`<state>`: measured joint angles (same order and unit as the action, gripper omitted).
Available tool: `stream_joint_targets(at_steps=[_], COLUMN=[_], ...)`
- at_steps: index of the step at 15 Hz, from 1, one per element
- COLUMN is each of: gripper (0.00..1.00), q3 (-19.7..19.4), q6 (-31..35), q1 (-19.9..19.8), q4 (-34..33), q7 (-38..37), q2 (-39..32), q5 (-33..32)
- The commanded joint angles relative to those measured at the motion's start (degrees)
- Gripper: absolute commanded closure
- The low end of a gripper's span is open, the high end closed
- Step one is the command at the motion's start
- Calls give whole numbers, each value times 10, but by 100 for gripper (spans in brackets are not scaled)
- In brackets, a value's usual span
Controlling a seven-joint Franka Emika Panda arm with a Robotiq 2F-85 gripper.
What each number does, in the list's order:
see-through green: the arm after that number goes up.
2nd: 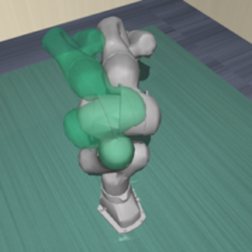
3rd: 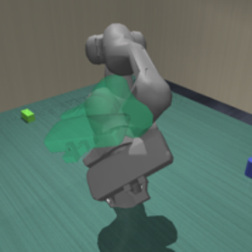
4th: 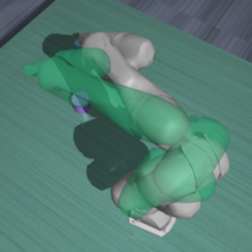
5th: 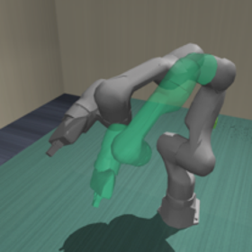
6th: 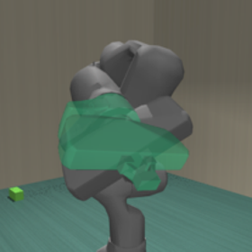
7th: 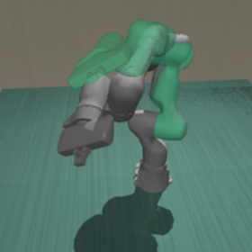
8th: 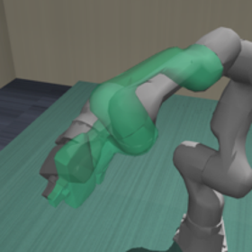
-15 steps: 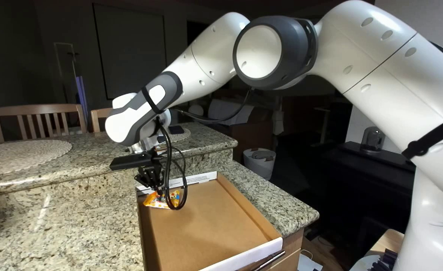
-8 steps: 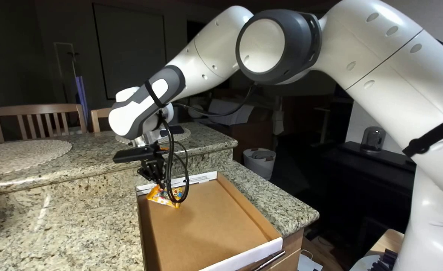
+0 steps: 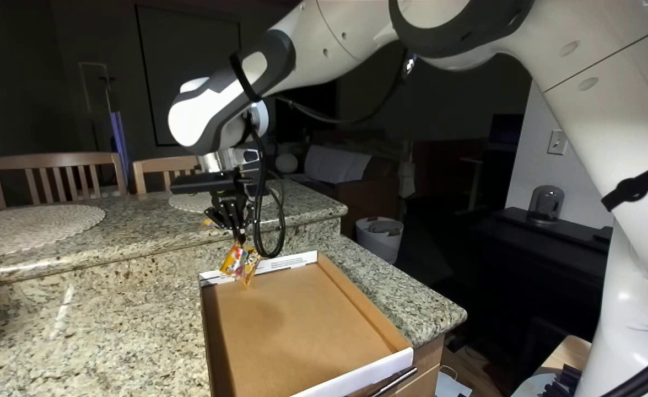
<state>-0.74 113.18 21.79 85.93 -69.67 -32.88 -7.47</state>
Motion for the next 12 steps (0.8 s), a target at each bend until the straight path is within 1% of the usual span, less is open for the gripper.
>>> stream_joint_targets(at_steps=[1,6,10,11,12], gripper=[94,94,96,71,71], q3=[13,17,35,40,48], q6=[31,53,35,30,23], q1=[-18,-32,-44,-44,-47], q4=[71,82,95,107,120], q7=[-4,0,24,24,35], q2=[80,124,122,118,117], q5=[5,5,23,26,38])
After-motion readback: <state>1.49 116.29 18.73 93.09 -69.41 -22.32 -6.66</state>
